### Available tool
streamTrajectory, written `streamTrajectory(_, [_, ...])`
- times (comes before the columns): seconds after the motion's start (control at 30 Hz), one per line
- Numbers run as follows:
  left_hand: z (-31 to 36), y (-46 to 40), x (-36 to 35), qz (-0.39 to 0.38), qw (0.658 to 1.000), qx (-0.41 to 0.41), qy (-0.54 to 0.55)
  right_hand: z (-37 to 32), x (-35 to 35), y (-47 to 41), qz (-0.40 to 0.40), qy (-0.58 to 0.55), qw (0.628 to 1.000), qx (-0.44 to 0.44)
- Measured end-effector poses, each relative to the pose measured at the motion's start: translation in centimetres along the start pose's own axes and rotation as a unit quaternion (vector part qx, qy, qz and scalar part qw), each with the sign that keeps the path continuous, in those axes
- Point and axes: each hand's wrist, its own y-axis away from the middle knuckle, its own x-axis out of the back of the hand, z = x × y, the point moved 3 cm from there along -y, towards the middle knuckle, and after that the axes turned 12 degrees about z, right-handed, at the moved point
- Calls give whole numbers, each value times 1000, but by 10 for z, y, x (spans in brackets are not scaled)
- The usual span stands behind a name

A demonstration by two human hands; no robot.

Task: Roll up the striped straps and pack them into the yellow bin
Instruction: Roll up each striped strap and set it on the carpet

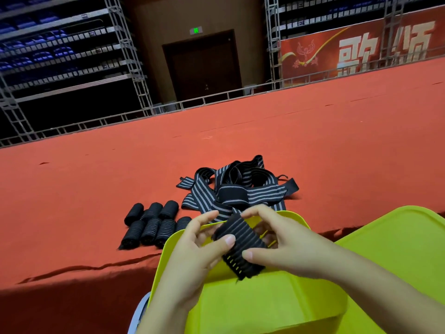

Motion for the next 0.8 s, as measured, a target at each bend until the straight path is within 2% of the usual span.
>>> streamTrajectory(0.13, [27,-43,16,33,999,1,-8,-18,-4,-56,-7,-3,1000,4])
streamTrajectory(0.27, [44,-120,32,75,996,41,10,-15,-27,-134,-1,-120,990,-80])
streamTrajectory(0.33, [40,-160,40,98,993,53,-35,-1,-48,-174,0,-166,977,-132])
streamTrajectory(0.47, [20,-226,55,148,977,32,-151,34,-93,-240,28,-174,966,-188])
streamTrajectory(0.63, [-14,-284,78,163,968,62,-179,63,-134,-288,2,-202,946,-252])
streamTrajectory(0.8, [-41,-308,99,126,960,84,-235,92,-174,-308,-16,-188,940,-284])
